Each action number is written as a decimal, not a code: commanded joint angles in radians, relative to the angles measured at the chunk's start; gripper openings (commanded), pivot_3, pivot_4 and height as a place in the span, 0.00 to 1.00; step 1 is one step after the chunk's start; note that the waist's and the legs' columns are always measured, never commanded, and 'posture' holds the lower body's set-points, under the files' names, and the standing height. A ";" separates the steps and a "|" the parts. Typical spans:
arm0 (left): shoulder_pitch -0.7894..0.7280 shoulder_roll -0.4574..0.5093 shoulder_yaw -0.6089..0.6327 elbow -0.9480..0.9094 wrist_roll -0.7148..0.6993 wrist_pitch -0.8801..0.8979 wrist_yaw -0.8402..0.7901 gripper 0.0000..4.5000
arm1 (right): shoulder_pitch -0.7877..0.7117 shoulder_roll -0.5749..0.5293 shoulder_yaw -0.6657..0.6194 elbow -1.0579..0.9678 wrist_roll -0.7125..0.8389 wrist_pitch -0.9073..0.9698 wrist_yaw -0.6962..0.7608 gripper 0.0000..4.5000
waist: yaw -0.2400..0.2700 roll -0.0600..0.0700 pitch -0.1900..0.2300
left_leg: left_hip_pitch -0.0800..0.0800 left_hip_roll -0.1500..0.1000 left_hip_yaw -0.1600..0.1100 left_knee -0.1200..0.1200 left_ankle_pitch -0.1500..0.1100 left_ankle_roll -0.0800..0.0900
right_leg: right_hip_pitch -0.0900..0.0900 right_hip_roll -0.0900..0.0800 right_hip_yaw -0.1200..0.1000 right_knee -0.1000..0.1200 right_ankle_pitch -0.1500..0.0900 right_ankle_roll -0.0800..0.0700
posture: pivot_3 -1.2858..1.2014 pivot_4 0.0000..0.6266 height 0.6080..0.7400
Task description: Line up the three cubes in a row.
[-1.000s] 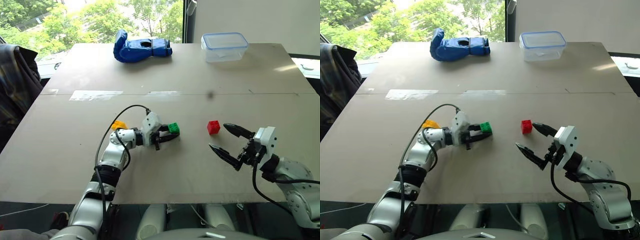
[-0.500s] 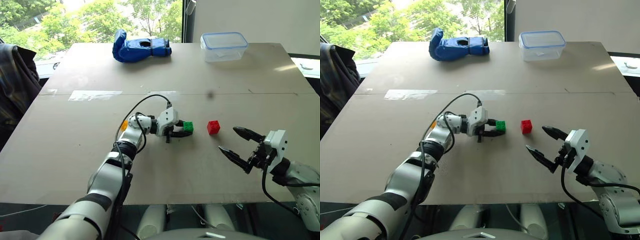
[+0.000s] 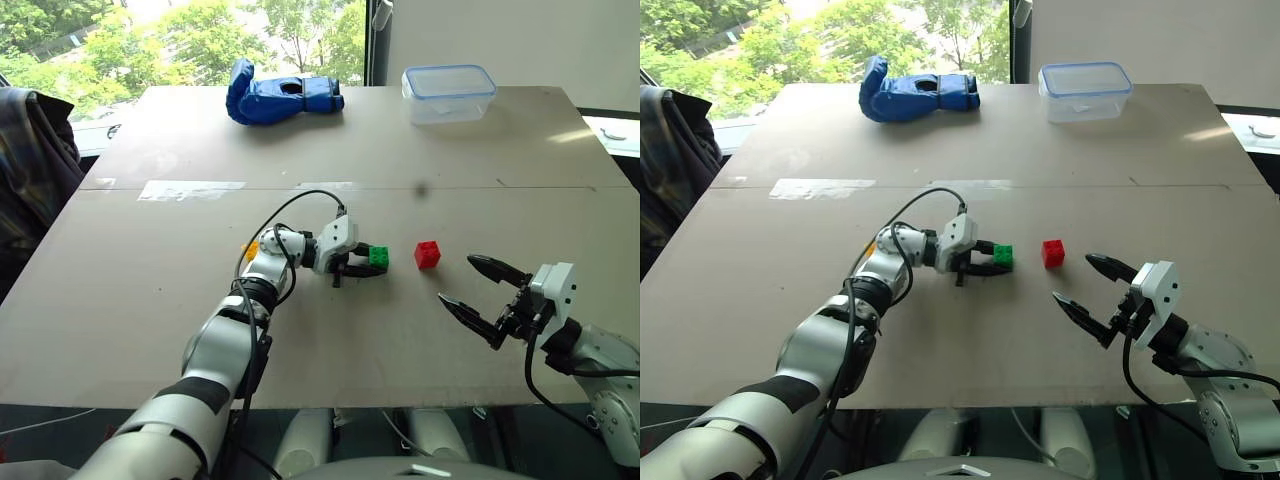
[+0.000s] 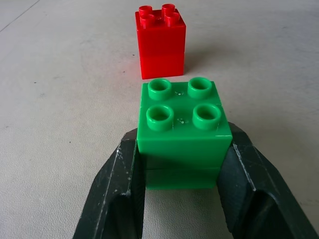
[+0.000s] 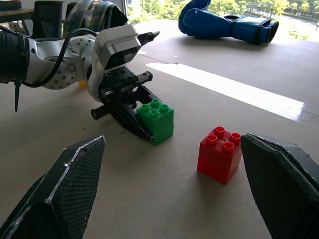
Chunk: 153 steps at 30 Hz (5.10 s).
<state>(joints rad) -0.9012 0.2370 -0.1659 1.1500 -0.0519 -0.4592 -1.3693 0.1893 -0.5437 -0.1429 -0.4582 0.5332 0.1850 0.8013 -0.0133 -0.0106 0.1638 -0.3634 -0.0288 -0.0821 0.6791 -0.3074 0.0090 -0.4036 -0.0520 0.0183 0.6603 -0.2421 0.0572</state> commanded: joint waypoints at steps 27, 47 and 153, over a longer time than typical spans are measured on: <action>0.015 0.036 0.031 -0.017 0.028 -0.026 0.027 0.99 | -0.014 0.004 0.005 -0.026 -0.008 -0.035 0.018 1.00 | -0.003 0.000 0.000 | 0.001 0.000 0.001 0.002 0.000 0.000 | 0.000 0.001 0.001 0.002 0.000 0.000 | 0.52 0.24 1.00; 0.227 0.309 0.209 -0.903 -0.291 0.503 0.004 0.99 | -0.050 0.013 0.050 -0.036 0.050 -0.018 0.066 1.00 | -0.005 0.001 0.001 | -0.001 0.005 0.000 0.003 0.000 0.000 | 0.000 0.001 0.001 0.001 0.000 0.000 | 0.52 0.24 1.00; -0.006 0.206 0.035 0.055 -0.012 -0.033 -0.163 0.29 | -0.063 0.023 0.042 0.017 -0.001 -0.102 0.097 1.00 | -0.004 0.001 0.004 | -0.004 0.000 0.000 0.005 -0.002 0.003 | -0.002 0.000 -0.001 0.001 0.000 0.000 | 0.52 0.24 1.00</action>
<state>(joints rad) -0.9031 0.4221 -0.1439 1.1899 -0.0819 -0.4811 -1.5392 0.1336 -0.5162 -0.0790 -0.3971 0.5184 0.1036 0.9017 -0.0174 -0.0098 0.1677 -0.3670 -0.0286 -0.0824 0.6840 -0.3094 0.0119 -0.4054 -0.0521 0.0173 0.6614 -0.2421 0.0575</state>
